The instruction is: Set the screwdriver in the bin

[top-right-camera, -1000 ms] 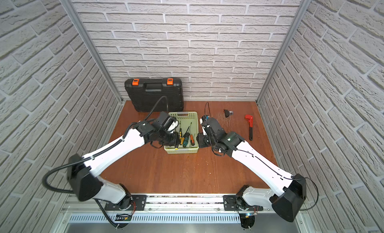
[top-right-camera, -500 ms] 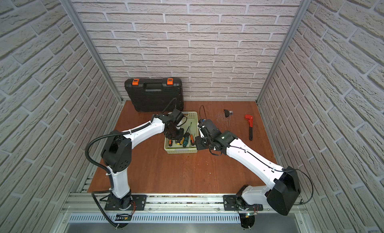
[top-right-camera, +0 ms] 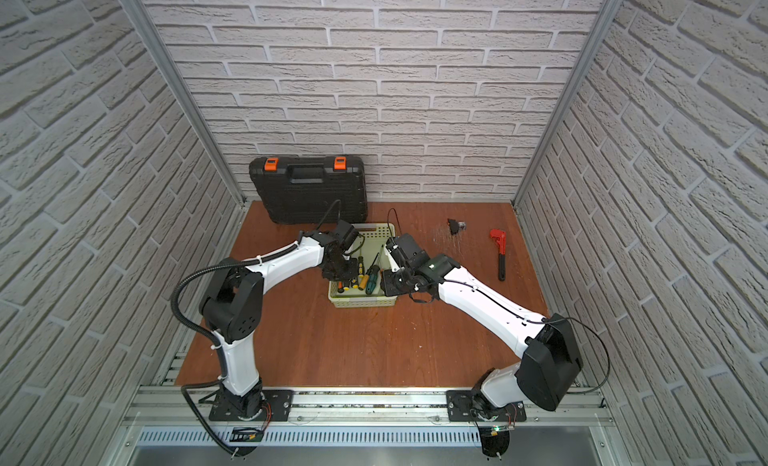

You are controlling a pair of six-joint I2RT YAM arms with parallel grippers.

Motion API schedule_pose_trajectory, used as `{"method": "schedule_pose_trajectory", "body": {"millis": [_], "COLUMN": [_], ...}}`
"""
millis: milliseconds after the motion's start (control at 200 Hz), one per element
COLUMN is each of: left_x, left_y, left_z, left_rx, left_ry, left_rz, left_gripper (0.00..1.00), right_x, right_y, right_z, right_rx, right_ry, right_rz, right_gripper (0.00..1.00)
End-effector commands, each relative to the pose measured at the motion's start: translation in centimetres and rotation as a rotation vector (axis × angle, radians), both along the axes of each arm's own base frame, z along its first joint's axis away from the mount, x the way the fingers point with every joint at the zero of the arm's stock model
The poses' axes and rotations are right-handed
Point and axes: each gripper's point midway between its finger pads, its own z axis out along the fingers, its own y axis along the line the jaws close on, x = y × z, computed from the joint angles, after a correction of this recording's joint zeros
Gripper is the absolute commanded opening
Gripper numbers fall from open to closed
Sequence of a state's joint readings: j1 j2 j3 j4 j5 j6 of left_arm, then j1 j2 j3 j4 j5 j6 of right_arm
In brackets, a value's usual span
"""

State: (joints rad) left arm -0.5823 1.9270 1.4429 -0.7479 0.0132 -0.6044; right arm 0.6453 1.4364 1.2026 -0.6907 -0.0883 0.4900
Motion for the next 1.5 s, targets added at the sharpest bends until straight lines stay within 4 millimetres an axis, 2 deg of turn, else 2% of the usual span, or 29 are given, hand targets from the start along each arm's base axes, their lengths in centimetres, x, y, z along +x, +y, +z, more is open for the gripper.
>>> {"method": "schedule_pose_trajectory", "body": {"millis": [0,210,335,410,595,815,945,1070,1165,1175,1195,1275,1340,1415,1430,1450,1495], "left_x": [0.9,0.7,0.9,1.1,1.3,0.1,-1.8,-3.3,-3.8,-3.8,-3.7,-3.0,-2.1,-0.8,-0.5,-0.2,0.4], "left_y": [0.0,-0.3,-0.5,-0.6,-0.7,0.2,2.6,6.5,9.0,9.3,9.8,12.0,13.5,15.2,15.8,16.5,17.9], "left_z": [-0.6,-1.2,-0.2,0.9,4.6,11.1,14.3,16.4,17.2,17.2,17.3,17.3,17.3,17.4,17.4,17.2,16.6], "left_rx": [0.008,-0.018,-0.038,-0.051,-0.093,-0.165,-0.147,-0.097,-0.086,-0.086,-0.085,-0.084,-0.081,-0.053,-0.035,-0.004,0.053], "left_ry": [-0.003,0.009,-0.015,-0.040,-0.110,-0.232,-0.303,-0.393,-0.475,-0.485,-0.503,-0.552,-0.607,-0.690,-0.705,-0.719,-0.752], "left_rz": [0.020,0.035,0.038,0.040,0.048,0.046,0.047,0.094,0.104,0.105,0.110,0.158,0.190,0.211,0.220,0.234,0.249], "left_gripper": [0.13,0.19,0.34,0.43,0.50,0.55,0.62,0.74,0.92,0.97,0.98,0.98,0.98,0.98,0.98,0.98,0.98], "right_x": [0.8,0.6,0.5,0.6,0.9,1.2,1.4,2.1,2.9,2.9,3.2,3.9,4.4,4.8,4.9,5.0,5.1], "right_y": [0.8,0.7,0.8,0.7,0.8,0.0,-0.9,-3.0,-5.2,-5.4,-5.8,-7.5,-9.7,-12.2,-12.6,-13.0,-13.9], "right_z": [1.2,0.6,0.5,0.6,1.5,3.9,6.2,9.0,11.1,11.4,11.8,13.2,14.1,14.9,15.1,15.1,15.2], "right_rx": [0.034,0.043,0.047,0.046,0.053,0.049,0.036,-0.031,-0.107,-0.115,-0.134,-0.201,-0.264,-0.257,-0.254,-0.255,-0.286], "right_ry": [-0.035,-0.023,-0.021,-0.029,-0.055,-0.129,-0.225,-0.362,-0.487,-0.502,-0.530,-0.631,-0.700,-0.782,-0.808,-0.840,-0.914], "right_rz": [0.011,0.002,0.002,0.002,0.001,-0.012,-0.002,-0.039,-0.072,-0.074,-0.082,-0.104,-0.170,-0.250,-0.259,-0.263,-0.270], "right_gripper": [0.36,0.36,0.36,0.36,0.36,0.36,0.38,0.42,0.49,0.50,0.52,0.61,0.69,0.79,0.84,0.97,1.00]}}
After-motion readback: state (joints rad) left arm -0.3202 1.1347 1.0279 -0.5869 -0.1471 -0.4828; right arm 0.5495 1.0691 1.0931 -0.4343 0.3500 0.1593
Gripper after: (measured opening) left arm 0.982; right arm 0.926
